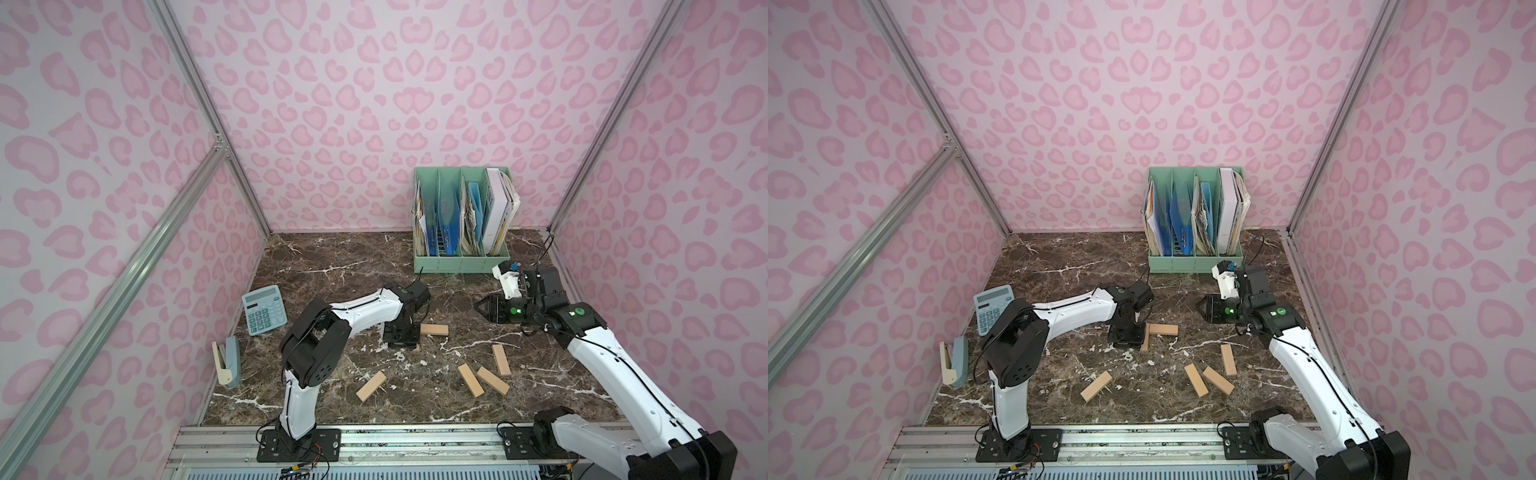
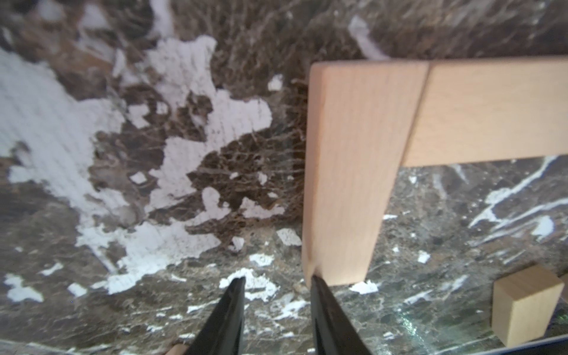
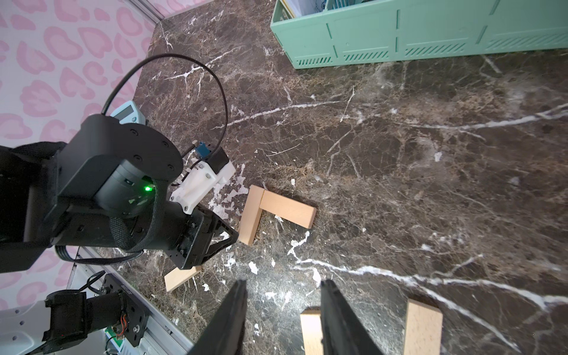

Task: Assemble the number 6 with building blocks
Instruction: Assemble the building block at the center of the board, then pick up the building block from the center of the board.

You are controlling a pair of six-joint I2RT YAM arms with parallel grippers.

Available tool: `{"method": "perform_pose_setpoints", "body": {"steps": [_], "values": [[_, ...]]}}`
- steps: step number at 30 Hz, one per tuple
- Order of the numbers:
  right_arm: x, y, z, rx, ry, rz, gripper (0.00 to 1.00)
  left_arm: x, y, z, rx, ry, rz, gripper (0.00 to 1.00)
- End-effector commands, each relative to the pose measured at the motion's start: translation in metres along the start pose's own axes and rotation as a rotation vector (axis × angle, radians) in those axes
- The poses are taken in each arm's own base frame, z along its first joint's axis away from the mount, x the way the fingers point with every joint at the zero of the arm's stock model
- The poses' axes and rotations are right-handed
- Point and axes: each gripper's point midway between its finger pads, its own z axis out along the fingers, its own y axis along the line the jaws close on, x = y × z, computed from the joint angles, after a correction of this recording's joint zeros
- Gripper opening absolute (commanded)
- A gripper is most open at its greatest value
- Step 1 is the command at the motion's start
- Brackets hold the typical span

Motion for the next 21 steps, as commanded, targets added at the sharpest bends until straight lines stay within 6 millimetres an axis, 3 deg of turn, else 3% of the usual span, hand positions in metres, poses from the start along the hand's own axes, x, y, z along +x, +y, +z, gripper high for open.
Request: {"method": "perform_pose_setpoints", "body": {"steps": [1, 7, 14, 15, 16, 21], "values": [[0.003, -0.001, 0.0, 0.003, 0.004, 0.002, 0.43, 0.005, 0.01, -0.007, -0.036, 0.002, 0.019, 0.4], [0.003, -0.001, 0.0, 0.001, 0.001, 0.001, 0.43, 0.002, 0.024, -0.023, -0.07, -0.033, 0.021, 0.4], [0.005, -0.004, 0.001, 0.014, 0.007, -0.003, 0.44, -0.011, 0.022, -0.031, -0.054, -0.058, 0.005, 0.4], [0.008, -0.008, 0.002, 0.033, 0.015, -0.007, 0.57, -0.012, 0.023, -0.032, -0.056, -0.062, 0.002, 0.4], [0.012, -0.017, 0.004, 0.072, 0.027, -0.005, 0.78, -0.014, 0.024, -0.034, -0.058, -0.07, -0.005, 0.4], [0.044, -0.07, 0.015, 0.257, 0.193, 0.057, 0.9, -0.025, 0.036, -0.059, -0.031, -0.143, -0.035, 0.41]]}}
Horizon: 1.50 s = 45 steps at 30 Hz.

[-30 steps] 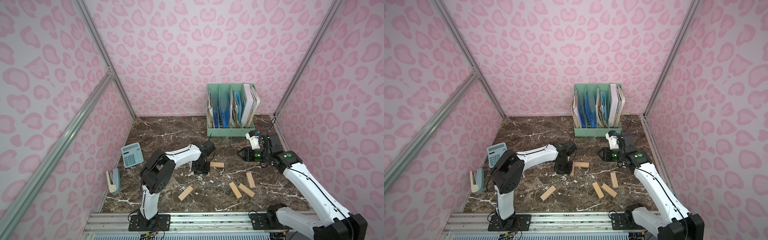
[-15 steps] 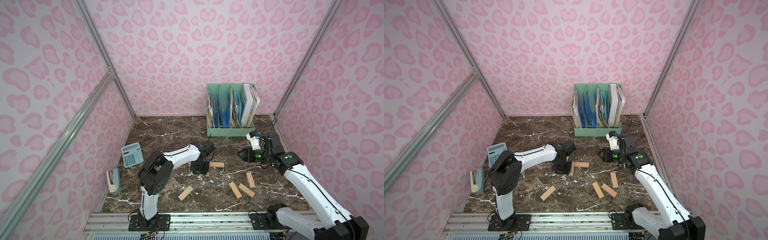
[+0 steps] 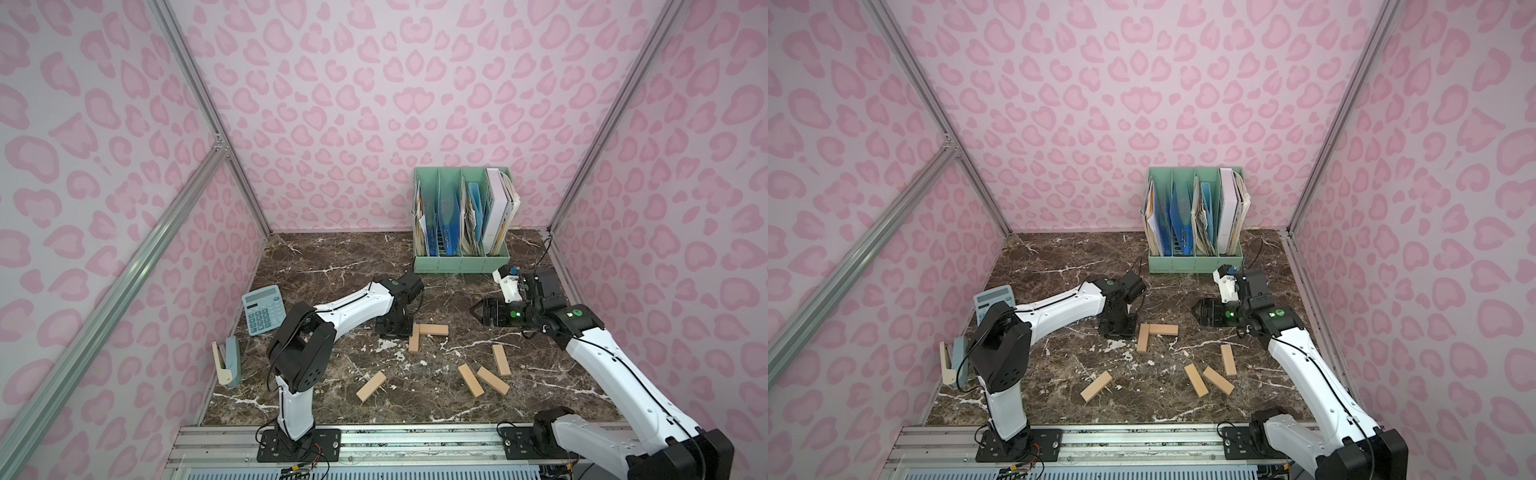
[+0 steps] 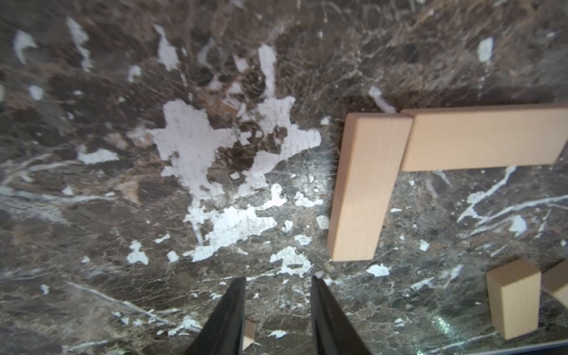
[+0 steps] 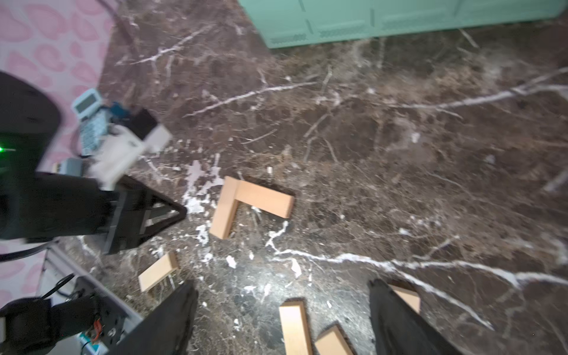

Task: Assemble the number 6 with building blocks
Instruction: Pick up the building block from the center of the board.

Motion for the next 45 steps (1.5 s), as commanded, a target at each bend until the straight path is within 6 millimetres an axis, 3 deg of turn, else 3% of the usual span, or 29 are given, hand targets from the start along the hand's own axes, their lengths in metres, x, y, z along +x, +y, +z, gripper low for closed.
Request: {"method": "perform_pose_setpoints", "body": {"steps": [1, 3, 6, 9, 12, 14, 18, 26, 30, 32, 37, 39, 45], "values": [[0.032, -0.044, 0.008, 0.189, 0.167, 0.023, 0.9, -0.007, 0.015, -0.019, 0.0, -0.051, -0.022, 0.41], [0.045, -0.06, 0.014, 0.257, 0.208, 0.023, 0.88, -0.011, 0.027, -0.028, 0.021, -0.082, -0.054, 0.41], [0.044, -0.061, 0.02, 0.235, 0.17, 0.041, 0.83, -0.013, 0.042, -0.039, 0.046, -0.118, -0.084, 0.42], [0.056, -0.064, 0.027, 0.235, 0.237, 0.081, 0.82, -0.013, 0.047, -0.046, 0.049, -0.136, -0.076, 0.42], [0.083, -0.064, 0.031, 0.254, 0.351, 0.156, 0.8, -0.015, 0.049, -0.052, 0.055, -0.155, -0.066, 0.42], [0.093, -0.063, 0.032, 0.276, 0.337, 0.189, 0.78, -0.016, 0.051, -0.054, 0.063, -0.171, -0.068, 0.42], [0.114, -0.081, 0.037, 0.375, 0.344, 0.258, 0.76, -0.017, 0.051, -0.055, 0.107, -0.189, -0.082, 0.42], [0.12, -0.099, 0.048, 0.458, 0.325, 0.276, 0.76, -0.014, 0.048, -0.051, 0.143, -0.178, -0.054, 0.41], [0.133, -0.101, 0.063, 0.455, 0.356, 0.283, 0.67, -0.012, 0.049, -0.051, 0.143, -0.169, -0.04, 0.41], [0.136, -0.099, 0.069, 0.457, 0.368, 0.274, 0.58, -0.012, 0.05, -0.052, 0.14, -0.17, -0.035, 0.41], [0.137, -0.087, 0.084, 0.43, 0.372, 0.251, 0.13, -0.011, 0.054, -0.052, 0.137, -0.171, -0.033, 0.41], [0.133, -0.076, 0.09, 0.413, 0.37, 0.232, 0.08, -0.01, 0.055, -0.051, 0.138, -0.172, -0.035, 0.4], [0.113, -0.028, 0.11, 0.33, 0.359, 0.185, 0.08, -0.009, 0.057, -0.049, 0.138, -0.171, -0.037, 0.4]]}}
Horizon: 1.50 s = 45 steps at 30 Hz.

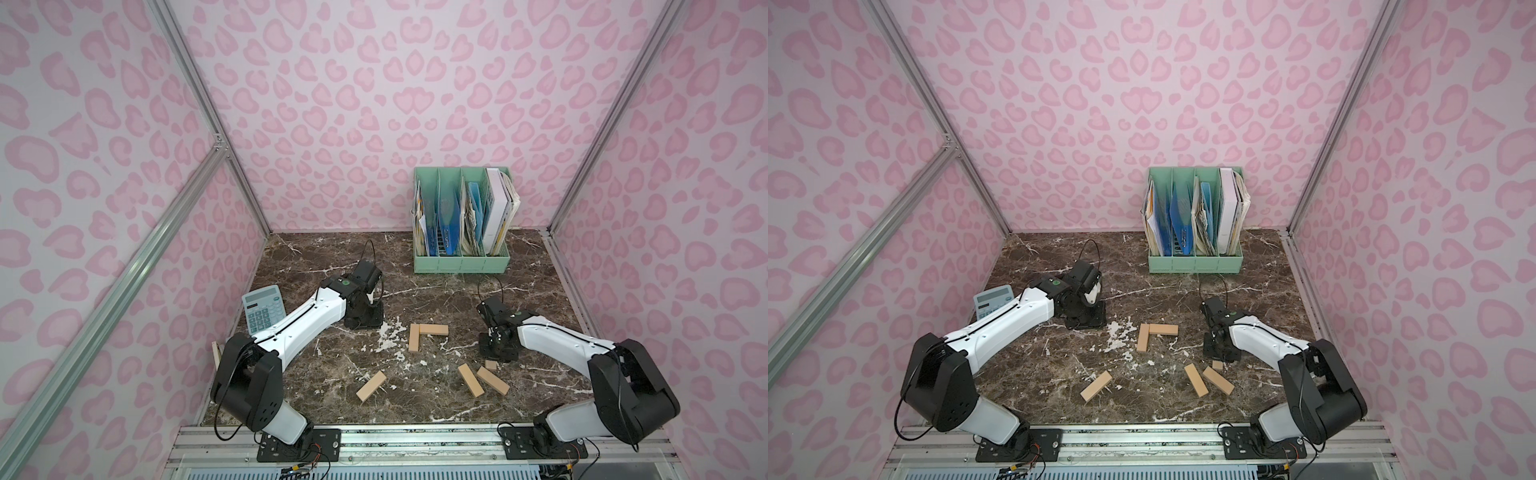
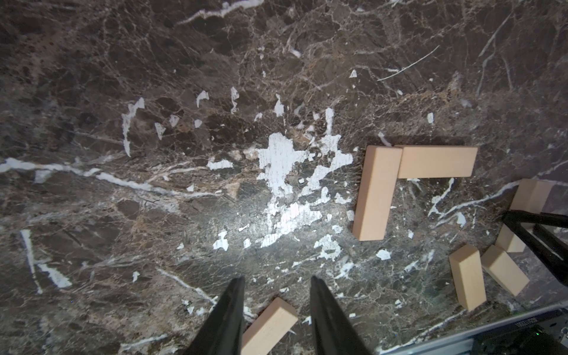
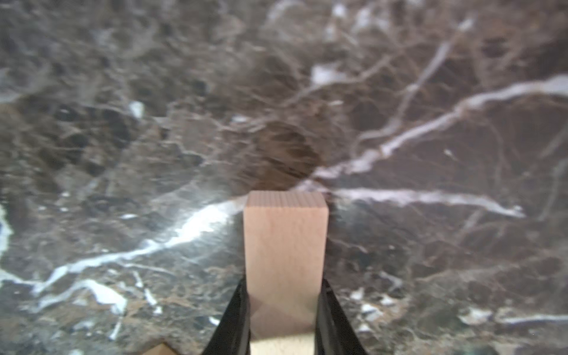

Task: Assemble the number 6 with building blocks
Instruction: Pick up the building block from the center of the board, then assemble the building block at the center of the board.

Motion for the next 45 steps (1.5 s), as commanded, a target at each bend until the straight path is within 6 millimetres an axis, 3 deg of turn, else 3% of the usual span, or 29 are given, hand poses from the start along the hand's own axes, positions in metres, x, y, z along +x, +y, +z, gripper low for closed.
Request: {"method": "perform_pose_setpoints", "body": {"steps": [1, 6, 11, 22, 27, 32, 39, 45], "values": [[-0.007, 0.045, -0.002, -0.131, -0.002, -0.01, 0.08, -0.001, -0.001, -0.001, 0.011, -0.007, 0.013, 0.4], [-0.004, 0.093, -0.012, -0.138, -0.005, -0.18, 0.13, 0.0, 0.003, -0.002, 0.008, -0.01, 0.011, 0.4], [0.004, 0.125, -0.03, -0.13, -0.059, -0.381, 0.16, 0.002, 0.012, -0.003, 0.004, -0.013, -0.002, 0.4], [0.025, 0.146, -0.061, -0.067, -0.111, -0.724, 0.18, 0.002, 0.021, -0.007, -0.003, -0.023, -0.011, 0.39], [0.02, 0.152, -0.072, -0.004, -0.165, -0.921, 0.16, 0.006, 0.023, -0.004, -0.004, -0.021, -0.02, 0.39], [0.04, 0.171, -0.083, -0.123, -0.215, -1.163, 0.14, 0.008, 0.028, -0.006, -0.007, -0.035, -0.027, 0.39], [0.078, 0.159, -0.057, -0.207, -0.161, -1.465, 0.05, 0.013, 0.033, -0.005, -0.008, -0.038, -0.037, 0.39], [0.077, 0.144, -0.031, -0.151, -0.159, -1.609, 0.03, 0.01, 0.032, -0.006, -0.006, -0.039, -0.036, 0.39]]}}
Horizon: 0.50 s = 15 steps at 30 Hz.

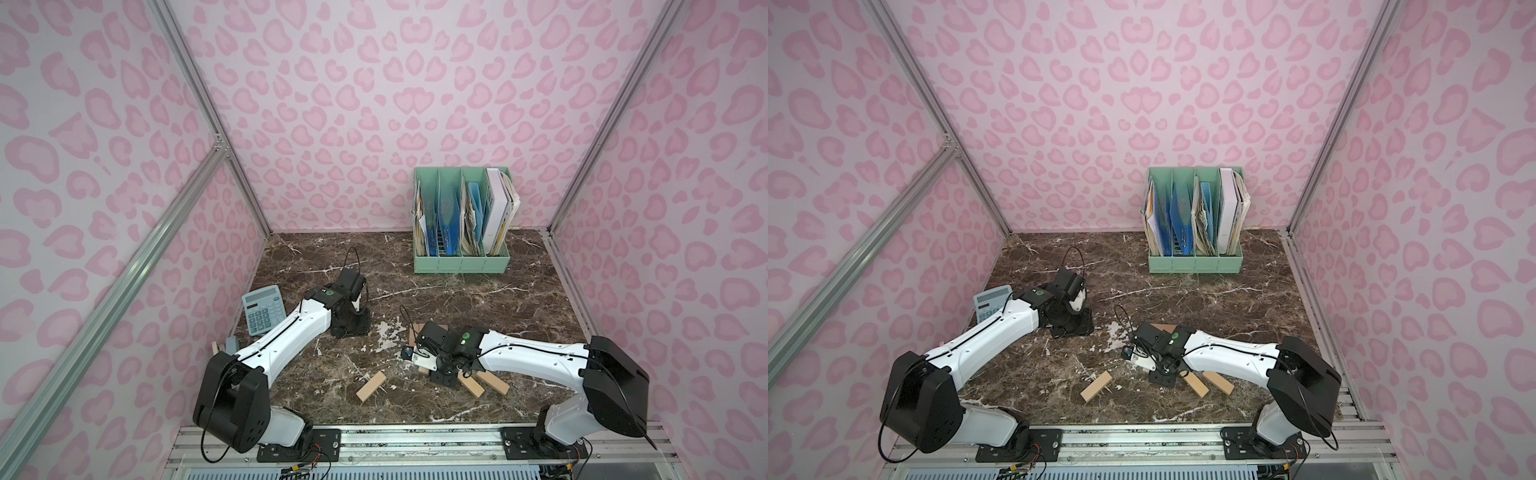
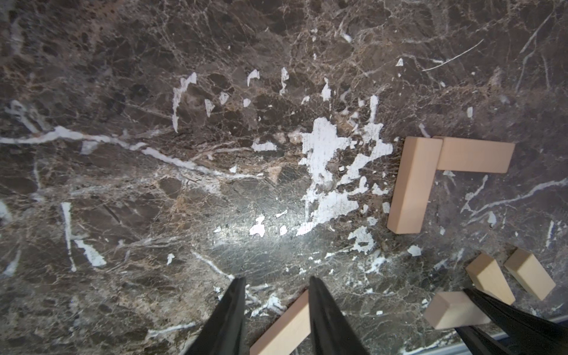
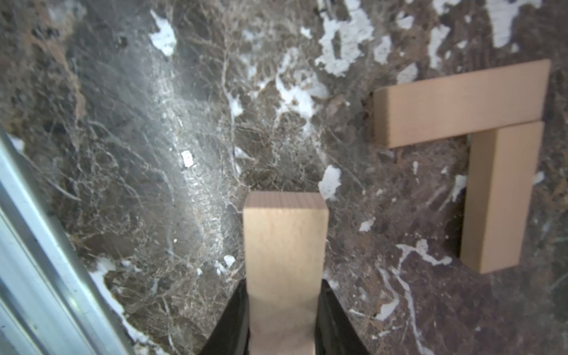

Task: Assemble the number 6 with building blocks
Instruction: Assemble the building block at the center of the board.

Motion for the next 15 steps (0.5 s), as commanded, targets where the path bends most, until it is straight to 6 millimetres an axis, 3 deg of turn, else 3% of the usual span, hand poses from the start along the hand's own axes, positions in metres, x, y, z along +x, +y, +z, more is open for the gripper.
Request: {"method": "perform_pose_setpoints", "body": {"steps": [1, 8, 15], "values": [[-0.002, -0.006, 0.009, 0.013, -0.023, -0.128, 0.03, -0.004, -0.002, -0.003, 0.005, -0.01, 0.0, 0.39], [0.012, -0.022, 0.027, 0.049, 0.02, -0.165, 0.07, -0.004, -0.001, -0.004, -0.002, -0.013, 0.001, 0.39], [0.006, -0.041, 0.032, 0.064, 0.022, -0.167, 0.07, -0.005, 0.0, -0.003, -0.006, -0.014, -0.007, 0.39]]}}
